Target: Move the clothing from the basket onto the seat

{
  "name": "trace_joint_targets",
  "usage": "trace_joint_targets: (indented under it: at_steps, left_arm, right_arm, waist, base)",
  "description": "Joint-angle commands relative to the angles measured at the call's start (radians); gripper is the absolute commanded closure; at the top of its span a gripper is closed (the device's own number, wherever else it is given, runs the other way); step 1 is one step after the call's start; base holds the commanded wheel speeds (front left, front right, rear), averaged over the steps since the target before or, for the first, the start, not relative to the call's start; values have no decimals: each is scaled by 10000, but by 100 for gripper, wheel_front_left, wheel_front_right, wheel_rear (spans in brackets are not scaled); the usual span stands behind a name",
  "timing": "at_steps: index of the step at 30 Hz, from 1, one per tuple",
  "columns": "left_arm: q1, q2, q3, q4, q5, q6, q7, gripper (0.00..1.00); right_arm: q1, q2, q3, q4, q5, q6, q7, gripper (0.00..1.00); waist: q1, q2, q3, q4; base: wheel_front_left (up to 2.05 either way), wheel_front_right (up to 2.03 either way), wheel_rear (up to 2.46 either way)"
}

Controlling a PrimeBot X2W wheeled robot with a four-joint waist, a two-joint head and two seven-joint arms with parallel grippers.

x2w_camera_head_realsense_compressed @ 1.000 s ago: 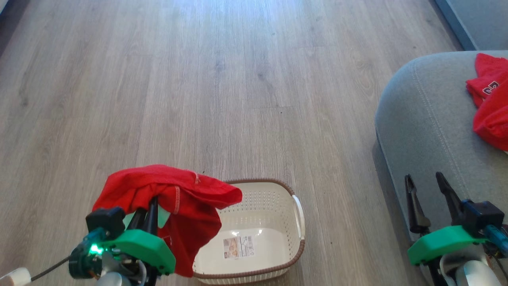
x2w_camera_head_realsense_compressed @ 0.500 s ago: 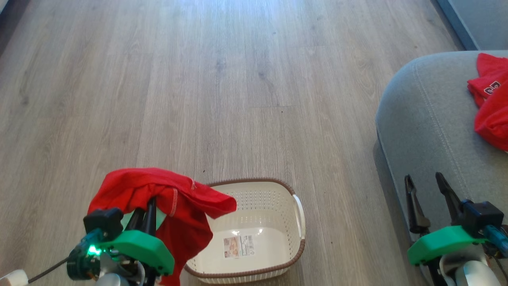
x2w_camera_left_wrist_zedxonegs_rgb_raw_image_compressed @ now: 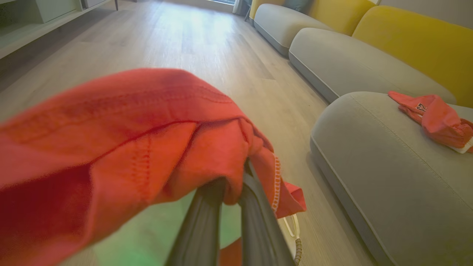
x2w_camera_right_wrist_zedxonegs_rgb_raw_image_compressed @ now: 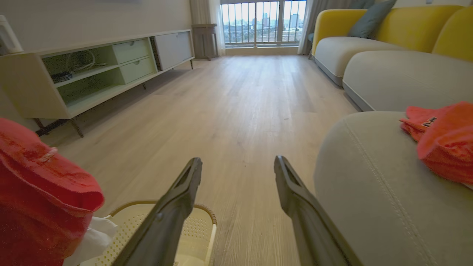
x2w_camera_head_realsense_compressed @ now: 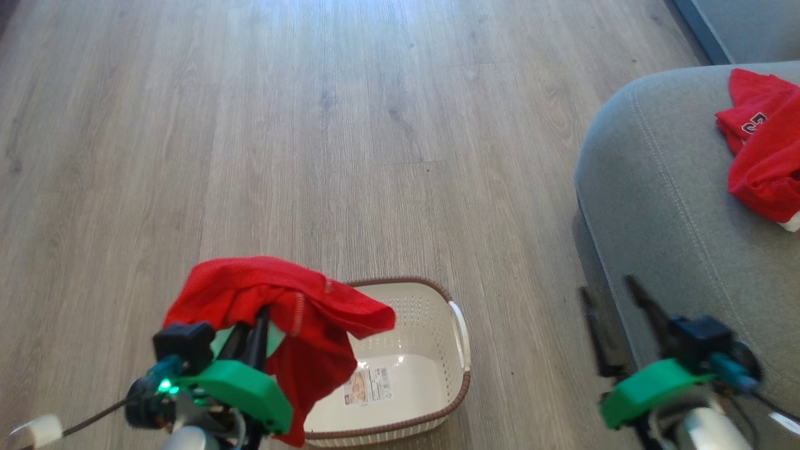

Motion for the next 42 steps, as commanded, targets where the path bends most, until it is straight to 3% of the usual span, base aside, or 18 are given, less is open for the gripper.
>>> trace_joint_targets:
  at_steps: [1,2,4,15,27,28,29,31,35,36,37,38,39,40,42]
  left_arm:
    - [-772,129,166,-479,5,-134,9,100]
    - [-942,101,-77,-566,87,-282,94,100]
    - [-1157,24,-380,-675,198,-437,182,100]
    - [-2572,-686,-2148,-701,738,-1332,679,100]
    - [-2900,-1121,-3468,-957,690,-1680,890,100]
    - [-2898,-1138,-3519,-955,654,-1670,884,100]
    - [-2900,-1153,-3570,-948,629,-1658,875,100]
    - [-2898,-1178,-3653,-930,536,-1650,872,100]
    - [-2898,-1202,-3734,-865,439,-1594,816,100]
    - [-2887,-1205,-3732,-841,415,-1571,791,93]
    - [-2873,-1207,-3729,-814,404,-1548,756,72]
    - [-2851,-1208,-3735,-775,405,-1529,726,47]
    - [-2823,-1209,-3742,-730,395,-1510,691,8]
    - [-2795,-1211,-3739,-680,389,-1480,650,0]
    - [-2763,-1212,-3733,-568,394,-1417,557,0]
  right_arm:
    - [-713,-359,935,-245,222,-2,-67,0]
    - [-1023,-575,1830,-235,527,-2,-67,0]
    - [-1402,-779,2674,-251,833,-2,-67,0]
    - [-3508,-1785,6615,-173,2547,-2,-67,0]
    - [-4476,-2139,7919,175,3709,-2,-67,0]
    - [-4520,-2160,8039,205,3817,-2,-67,16]
    - [-4553,-2173,8110,207,3944,-2,-67,57]
    - [-4604,-2210,8180,185,4154,-2,-67,100]
    - [-4657,-2348,8226,140,4408,-2,-67,100]
    - [-4660,-2387,8190,139,4454,-2,-67,100]
    - [-4659,-2426,8126,144,4483,-2,-67,100]
    - [-4649,-2466,8052,155,4495,-2,-67,100]
    - [-4624,-2511,7953,164,4510,-2,-67,100]
    - [-4600,-2560,7863,172,4514,-2,-67,100]
    - [-4567,-2691,7688,202,4479,-2,-67,100]
  waist:
    - [0,0,-2,-13]
    - [0,0,2,-14]
    - [0,0,10,1]
    - [0,0,33,29]
    - [0,0,108,-47]
    - [0,0,112,-43]
    - [0,0,115,-34]
    - [0,0,124,-22]
    - [0,0,118,-19]
    - [0,0,118,-23]
    - [0,0,117,-33]
    - [0,0,112,-42]
    - [0,0,112,-53]
    - [0,0,123,-94]
    - [0,0,178,-235]
  base:
    - [0,0,0]
    - [0,0,0]
    - [0,0,0]
    - [0,0,0]
    - [0,0,0]
    - [0,0,0]
    - [0,0,0]
    - [0,0,0]
    - [0,0,0]
    - [0,0,0]
    - [0,0,0]
    - [0,0,0]
    - [0,0,0]
    - [0,0,0]
    - [0,0,0]
